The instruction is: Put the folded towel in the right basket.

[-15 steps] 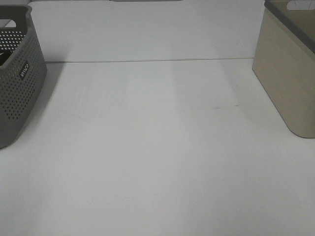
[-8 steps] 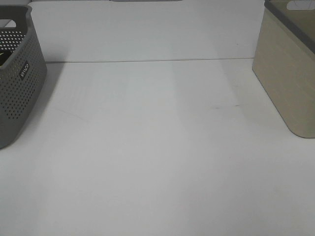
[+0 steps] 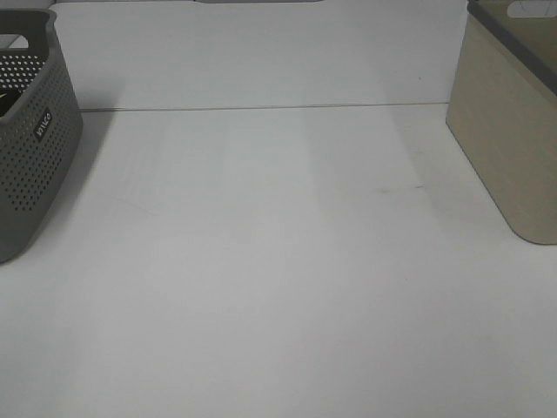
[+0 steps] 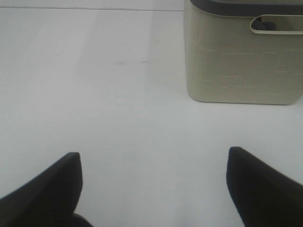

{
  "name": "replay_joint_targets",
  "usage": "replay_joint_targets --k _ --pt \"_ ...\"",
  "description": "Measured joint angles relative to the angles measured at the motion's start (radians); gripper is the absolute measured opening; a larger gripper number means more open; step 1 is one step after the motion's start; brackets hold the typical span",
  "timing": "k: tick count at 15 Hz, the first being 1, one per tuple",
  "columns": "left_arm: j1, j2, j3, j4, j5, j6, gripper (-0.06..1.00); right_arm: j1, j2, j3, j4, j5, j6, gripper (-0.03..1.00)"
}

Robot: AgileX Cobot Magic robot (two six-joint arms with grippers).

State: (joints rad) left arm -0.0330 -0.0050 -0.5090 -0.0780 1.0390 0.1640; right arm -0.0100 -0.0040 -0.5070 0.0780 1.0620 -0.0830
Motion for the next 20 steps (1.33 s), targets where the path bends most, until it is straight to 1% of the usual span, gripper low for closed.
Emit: replay_joint_targets --k 20 --pt "0.0 0.0 0.0 0.0 0.0 0.0 0.99 0.0 0.0 0.0 0.0 0.0 0.0 0.77"
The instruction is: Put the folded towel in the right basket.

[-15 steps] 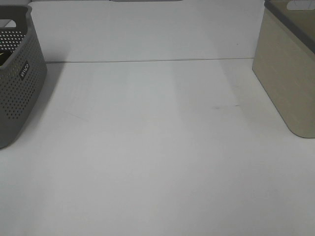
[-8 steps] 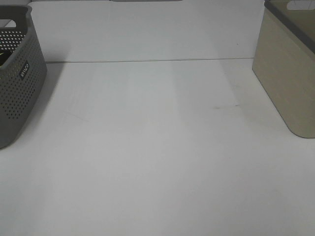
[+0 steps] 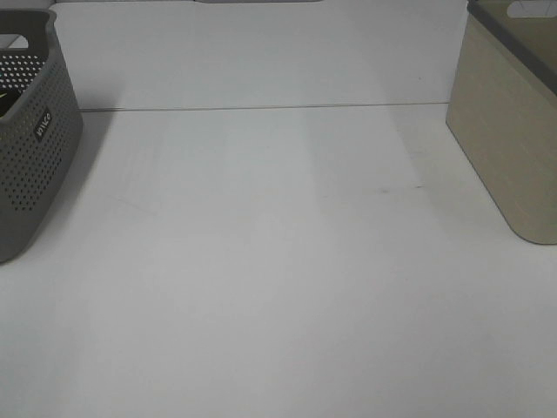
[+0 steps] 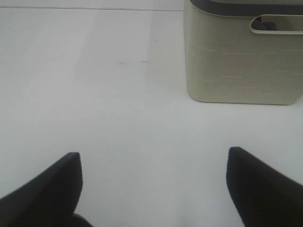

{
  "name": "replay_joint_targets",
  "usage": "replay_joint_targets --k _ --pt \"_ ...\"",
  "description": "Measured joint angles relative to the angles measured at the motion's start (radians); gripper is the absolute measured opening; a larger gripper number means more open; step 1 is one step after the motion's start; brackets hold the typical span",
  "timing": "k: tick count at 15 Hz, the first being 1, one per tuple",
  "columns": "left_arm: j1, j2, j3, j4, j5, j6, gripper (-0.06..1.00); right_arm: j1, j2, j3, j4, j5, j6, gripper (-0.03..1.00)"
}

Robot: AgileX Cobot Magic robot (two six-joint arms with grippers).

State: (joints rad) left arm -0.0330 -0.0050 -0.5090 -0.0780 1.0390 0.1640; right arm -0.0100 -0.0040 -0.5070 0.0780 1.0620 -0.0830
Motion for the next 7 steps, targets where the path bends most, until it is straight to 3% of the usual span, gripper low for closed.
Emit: replay_joint_targets --k 7 --pt "0.0 0.0 0.0 0.0 0.0 0.0 0.99 0.0 0.0 0.0 0.0 0.0 0.0 0.77"
